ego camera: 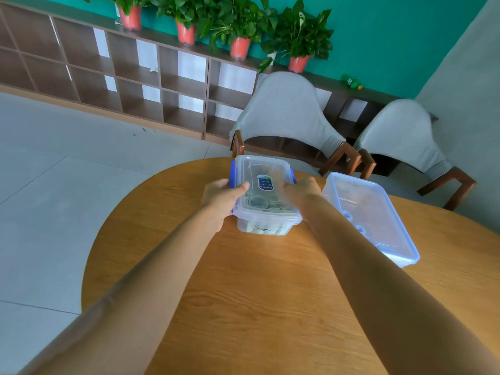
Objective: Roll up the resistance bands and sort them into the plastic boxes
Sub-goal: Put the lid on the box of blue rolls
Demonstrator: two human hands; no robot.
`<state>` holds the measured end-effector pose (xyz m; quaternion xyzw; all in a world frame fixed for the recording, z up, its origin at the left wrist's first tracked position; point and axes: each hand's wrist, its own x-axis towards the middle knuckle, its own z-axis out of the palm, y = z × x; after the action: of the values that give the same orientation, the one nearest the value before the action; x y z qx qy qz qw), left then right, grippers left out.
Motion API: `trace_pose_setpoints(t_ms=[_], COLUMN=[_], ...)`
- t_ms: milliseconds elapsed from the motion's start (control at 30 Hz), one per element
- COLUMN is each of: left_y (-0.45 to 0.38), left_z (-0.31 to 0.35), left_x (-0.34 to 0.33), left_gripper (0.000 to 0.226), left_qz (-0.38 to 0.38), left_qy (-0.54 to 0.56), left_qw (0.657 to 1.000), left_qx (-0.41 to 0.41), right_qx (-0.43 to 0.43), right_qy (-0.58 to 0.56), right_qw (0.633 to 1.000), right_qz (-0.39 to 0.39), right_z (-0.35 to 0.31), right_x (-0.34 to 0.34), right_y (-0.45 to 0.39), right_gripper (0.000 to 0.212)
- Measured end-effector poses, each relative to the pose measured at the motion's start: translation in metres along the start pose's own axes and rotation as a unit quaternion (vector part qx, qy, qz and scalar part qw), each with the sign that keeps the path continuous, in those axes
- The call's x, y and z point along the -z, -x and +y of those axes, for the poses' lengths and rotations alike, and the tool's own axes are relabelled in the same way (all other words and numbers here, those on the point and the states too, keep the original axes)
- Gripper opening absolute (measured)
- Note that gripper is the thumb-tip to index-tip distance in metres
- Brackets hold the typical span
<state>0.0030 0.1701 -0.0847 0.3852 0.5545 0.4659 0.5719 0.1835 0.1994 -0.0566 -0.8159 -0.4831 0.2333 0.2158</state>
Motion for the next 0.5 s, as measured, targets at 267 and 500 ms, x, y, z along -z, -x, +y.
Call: trace_pose_setpoints(t_ms=[267, 500], left_y=[-0.034, -0.041], left_z=[-0.011, -0.018], left_x=[0.017, 0.024], left_gripper=[0.041, 0.052], left_qz=[-0.184, -0.203], left_qy=[0.112, 0.133], left_qw=[0.975, 0.966], left_qx=[0.046, 0.084], right_qx=[0.063, 0.07], right_qy=[-0.037, -0.18], right_qw=[0.997, 0.979], right_qz=[-0.026, -0.067], right_z=[0.012, 0.029], right_x=[-0.001, -0.002], right_y=[-0.021, -0.002], right_gripper=[0.027, 0.045])
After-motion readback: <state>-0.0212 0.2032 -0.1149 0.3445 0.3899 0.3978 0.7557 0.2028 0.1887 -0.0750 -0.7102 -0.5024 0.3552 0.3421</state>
